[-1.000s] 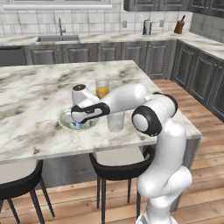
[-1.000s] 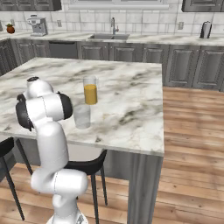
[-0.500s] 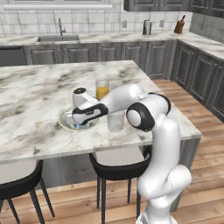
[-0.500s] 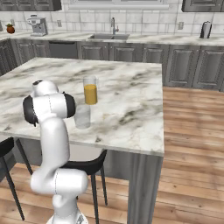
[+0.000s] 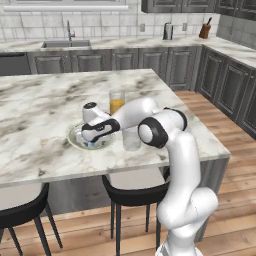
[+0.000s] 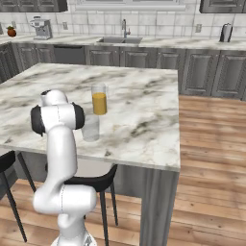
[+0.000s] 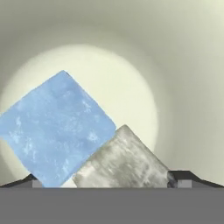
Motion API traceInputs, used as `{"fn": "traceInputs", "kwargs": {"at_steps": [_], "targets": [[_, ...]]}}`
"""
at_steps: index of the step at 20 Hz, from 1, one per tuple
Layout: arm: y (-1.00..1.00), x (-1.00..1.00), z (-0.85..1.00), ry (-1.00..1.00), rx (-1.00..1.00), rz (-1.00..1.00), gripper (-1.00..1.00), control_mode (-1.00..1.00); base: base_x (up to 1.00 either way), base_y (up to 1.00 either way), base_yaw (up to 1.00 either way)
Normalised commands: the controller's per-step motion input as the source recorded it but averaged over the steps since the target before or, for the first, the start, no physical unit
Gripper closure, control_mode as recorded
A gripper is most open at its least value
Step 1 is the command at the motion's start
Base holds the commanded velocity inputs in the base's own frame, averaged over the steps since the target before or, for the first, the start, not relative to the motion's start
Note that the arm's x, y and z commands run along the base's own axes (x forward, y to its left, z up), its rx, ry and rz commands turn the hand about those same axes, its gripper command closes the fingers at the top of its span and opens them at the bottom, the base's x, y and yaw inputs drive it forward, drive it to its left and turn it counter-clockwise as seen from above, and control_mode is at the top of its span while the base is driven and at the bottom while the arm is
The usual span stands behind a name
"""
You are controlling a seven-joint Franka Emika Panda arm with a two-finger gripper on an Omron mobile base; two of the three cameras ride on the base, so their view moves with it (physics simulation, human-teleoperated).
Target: There are two ice cubes in the ice bowl. Place both ice cubes in the glass cup.
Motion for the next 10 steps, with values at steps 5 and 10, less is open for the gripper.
{"fn": "traceInputs", "kwargs": {"at_steps": [5,10], "targets": [[0.0,0.14,-0.3,0.02,-0.02,0.01,1.0,-1.0,0.0,0.0,0.0],[0.01,-0.04,-0.1,0.02,-0.03,0.03,1.0,-1.0,0.0,0.0,0.0]]}}
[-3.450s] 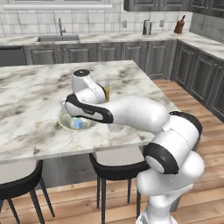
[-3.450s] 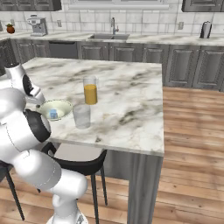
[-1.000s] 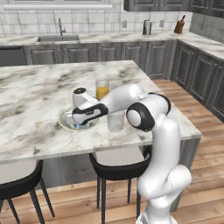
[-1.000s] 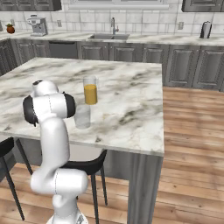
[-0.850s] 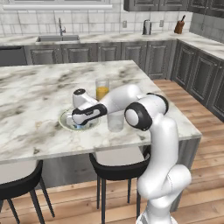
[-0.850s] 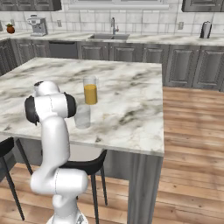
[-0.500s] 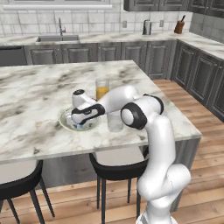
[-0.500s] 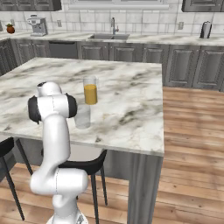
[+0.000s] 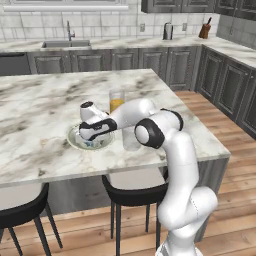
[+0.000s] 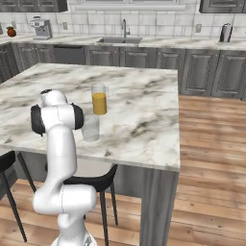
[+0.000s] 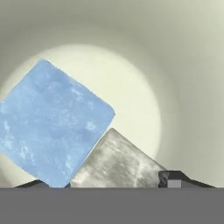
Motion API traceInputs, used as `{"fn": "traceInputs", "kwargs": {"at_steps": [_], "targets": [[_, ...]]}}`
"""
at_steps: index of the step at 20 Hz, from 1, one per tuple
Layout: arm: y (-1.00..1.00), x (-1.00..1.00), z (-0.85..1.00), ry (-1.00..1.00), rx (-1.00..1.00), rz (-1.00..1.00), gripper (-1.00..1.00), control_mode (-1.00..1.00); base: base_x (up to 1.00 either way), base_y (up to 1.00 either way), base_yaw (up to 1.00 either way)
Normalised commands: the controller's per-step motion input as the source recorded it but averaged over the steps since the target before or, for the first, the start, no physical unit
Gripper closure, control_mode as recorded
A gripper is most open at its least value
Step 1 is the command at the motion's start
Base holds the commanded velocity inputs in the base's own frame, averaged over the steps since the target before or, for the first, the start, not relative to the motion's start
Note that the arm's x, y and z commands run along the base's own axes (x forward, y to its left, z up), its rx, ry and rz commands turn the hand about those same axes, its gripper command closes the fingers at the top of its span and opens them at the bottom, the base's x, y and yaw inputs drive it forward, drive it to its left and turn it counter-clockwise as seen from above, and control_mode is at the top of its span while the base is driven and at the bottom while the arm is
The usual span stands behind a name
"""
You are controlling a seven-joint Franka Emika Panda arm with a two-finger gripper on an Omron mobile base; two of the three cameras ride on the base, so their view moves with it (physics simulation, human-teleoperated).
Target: There are two ice cubes in the ice bowl. Place both ice cubes in the glass cup.
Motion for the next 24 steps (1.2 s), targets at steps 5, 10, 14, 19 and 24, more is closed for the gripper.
{"fn": "traceInputs", "kwargs": {"at_steps": [5,10,14,19,24], "targets": [[0.0,-0.21,0.17,-0.07,0.0,0.0,1.0,-1.0,0.0,0.0,0.0],[0.0,-0.2,0.9,-0.07,0.05,0.0,1.0,-1.0,0.0,0.0,0.0],[-0.01,-0.35,1.0,-0.05,0.07,0.0,1.0,-1.0,0.0,0.0,0.0],[-0.06,-0.35,0.95,-0.01,0.05,-0.05,1.0,-1.0,0.0,0.0,0.0],[-0.16,-0.47,0.92,-0.01,0.06,-0.07,1.0,-1.0,0.0,0.0,0.0]]}}
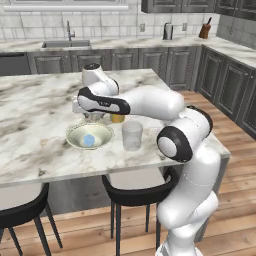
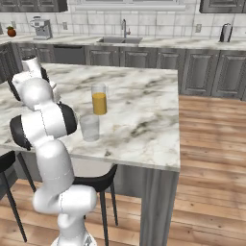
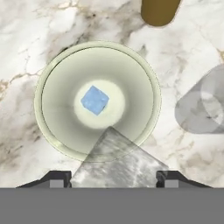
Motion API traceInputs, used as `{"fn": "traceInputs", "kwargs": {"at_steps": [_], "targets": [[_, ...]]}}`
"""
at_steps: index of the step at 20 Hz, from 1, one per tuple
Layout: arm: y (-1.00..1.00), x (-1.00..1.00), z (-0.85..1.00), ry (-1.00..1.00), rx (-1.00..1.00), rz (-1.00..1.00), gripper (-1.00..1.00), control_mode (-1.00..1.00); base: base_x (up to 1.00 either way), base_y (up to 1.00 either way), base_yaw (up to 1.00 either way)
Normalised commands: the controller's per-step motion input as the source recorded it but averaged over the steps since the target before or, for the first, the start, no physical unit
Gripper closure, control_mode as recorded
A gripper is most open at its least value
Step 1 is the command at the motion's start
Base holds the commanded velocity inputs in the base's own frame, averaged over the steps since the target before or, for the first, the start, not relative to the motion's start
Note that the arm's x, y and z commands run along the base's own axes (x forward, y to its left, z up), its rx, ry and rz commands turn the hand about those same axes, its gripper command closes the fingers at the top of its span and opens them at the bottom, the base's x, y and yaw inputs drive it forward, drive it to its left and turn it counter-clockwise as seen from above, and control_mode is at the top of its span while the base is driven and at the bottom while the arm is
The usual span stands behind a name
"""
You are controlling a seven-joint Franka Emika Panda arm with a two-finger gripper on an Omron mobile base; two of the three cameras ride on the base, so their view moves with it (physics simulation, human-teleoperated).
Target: There are two ice cubes in the ice bowl. Place both ice cubes in the glass cup.
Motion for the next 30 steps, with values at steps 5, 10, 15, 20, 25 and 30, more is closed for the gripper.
{"fn": "traceInputs", "kwargs": {"at_steps": [5,10,15,20,25,30], "targets": [[-0.55,-0.48,0.58,0.0,0.07,-0.11,1.0,-1.0,0.0,0.0,0.0],[-0.91,-0.66,0.22,0.0,0.16,-0.1,1.0,-1.0,0.0,0.0,0.0],[-0.87,-0.46,0.0,0.03,0.08,-0.11,1.0,-1.0,0.0,0.0,0.0],[-0.74,0.02,0.0,0.2,0.04,-0.15,1.0,-1.0,0.0,0.0,0.0],[-0.13,0.59,0.0,0.29,-0.03,-0.13,1.0,-1.0,0.0,0.0,0.0],[0.0,0.42,-0.13,0.15,-0.2,-0.03,1.0,-1.0,0.0,0.0,0.0]]}}
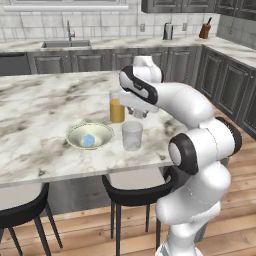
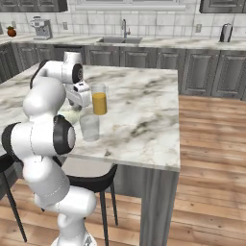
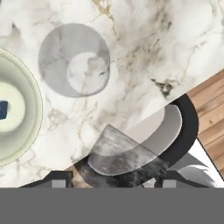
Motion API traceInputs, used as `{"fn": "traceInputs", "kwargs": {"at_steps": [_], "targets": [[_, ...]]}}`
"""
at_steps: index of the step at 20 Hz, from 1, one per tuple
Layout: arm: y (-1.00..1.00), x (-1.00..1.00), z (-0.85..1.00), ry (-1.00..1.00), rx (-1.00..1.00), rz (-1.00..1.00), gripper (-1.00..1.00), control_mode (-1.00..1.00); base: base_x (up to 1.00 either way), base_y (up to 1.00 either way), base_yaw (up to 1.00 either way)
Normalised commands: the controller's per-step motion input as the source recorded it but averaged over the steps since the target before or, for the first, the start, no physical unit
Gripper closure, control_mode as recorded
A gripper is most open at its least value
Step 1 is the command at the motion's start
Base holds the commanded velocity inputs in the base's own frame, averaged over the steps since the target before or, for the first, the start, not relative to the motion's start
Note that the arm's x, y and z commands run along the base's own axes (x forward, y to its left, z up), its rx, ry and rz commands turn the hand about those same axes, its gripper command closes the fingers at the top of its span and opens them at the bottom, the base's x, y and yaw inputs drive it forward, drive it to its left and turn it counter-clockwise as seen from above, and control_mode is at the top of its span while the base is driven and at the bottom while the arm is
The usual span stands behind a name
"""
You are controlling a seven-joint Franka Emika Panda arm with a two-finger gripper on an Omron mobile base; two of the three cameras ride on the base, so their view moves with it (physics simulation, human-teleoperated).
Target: There are two ice cubes in the ice bowl. Place both ice cubes in the glass cup.
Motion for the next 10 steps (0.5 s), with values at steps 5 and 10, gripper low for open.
{"fn": "traceInputs", "kwargs": {"at_steps": [5,10], "targets": [[0.0,0.0,-0.29,-0.05,-0.32,0.01,1.0,-1.0,0.0,0.0,0.0],[-0.05,0.0,-0.09,0.0,0.0,0.0,1.0,-1.0,0.0,0.0,0.0]]}}
